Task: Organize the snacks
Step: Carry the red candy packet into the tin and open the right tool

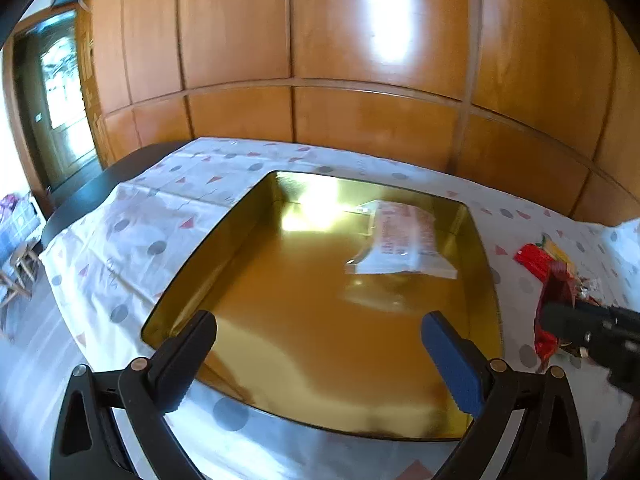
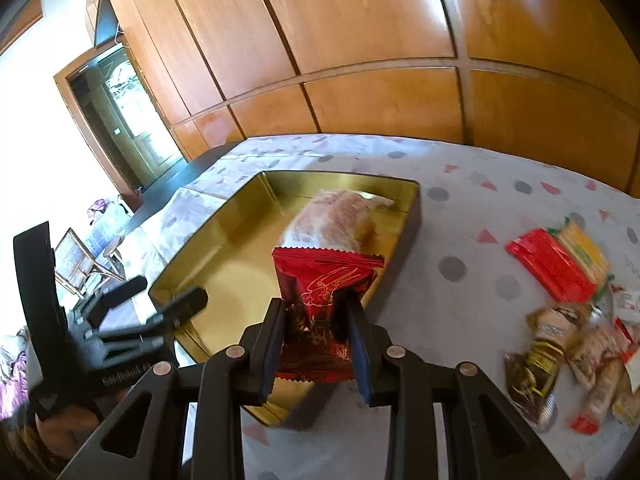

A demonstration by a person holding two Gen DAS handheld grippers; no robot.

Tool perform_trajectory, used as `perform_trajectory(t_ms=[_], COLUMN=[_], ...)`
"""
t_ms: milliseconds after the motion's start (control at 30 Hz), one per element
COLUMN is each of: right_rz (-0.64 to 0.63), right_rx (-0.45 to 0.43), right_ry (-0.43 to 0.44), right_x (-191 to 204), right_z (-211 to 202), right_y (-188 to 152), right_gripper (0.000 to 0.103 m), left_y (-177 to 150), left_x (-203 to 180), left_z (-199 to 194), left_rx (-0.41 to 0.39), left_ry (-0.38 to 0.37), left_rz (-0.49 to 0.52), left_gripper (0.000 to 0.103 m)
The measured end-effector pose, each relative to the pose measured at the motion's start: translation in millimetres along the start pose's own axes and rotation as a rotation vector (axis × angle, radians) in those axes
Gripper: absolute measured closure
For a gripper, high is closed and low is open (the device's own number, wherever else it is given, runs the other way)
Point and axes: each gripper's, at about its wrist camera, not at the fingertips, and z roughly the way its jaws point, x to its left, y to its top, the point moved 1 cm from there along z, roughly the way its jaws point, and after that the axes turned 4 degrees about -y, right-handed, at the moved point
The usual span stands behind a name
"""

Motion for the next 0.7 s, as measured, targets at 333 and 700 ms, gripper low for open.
perform_trajectory(t_ms=[333,700], right_rz=[0.033,0.084], right_rx=[0.015,-0.053], right_ry=[-0.016,-0.126], right_x=[14,-9], right_z=[28,-6], right_y=[17,-12], right_gripper=[0.071,0.069], left_y=[-3,-5], left_x=[21,21], left_z=[2,4], left_rx=[0.007,0.016], left_ry=[0.021,0.017], left_rz=[-0.056,-0.051], left_gripper=[0.000,0.000])
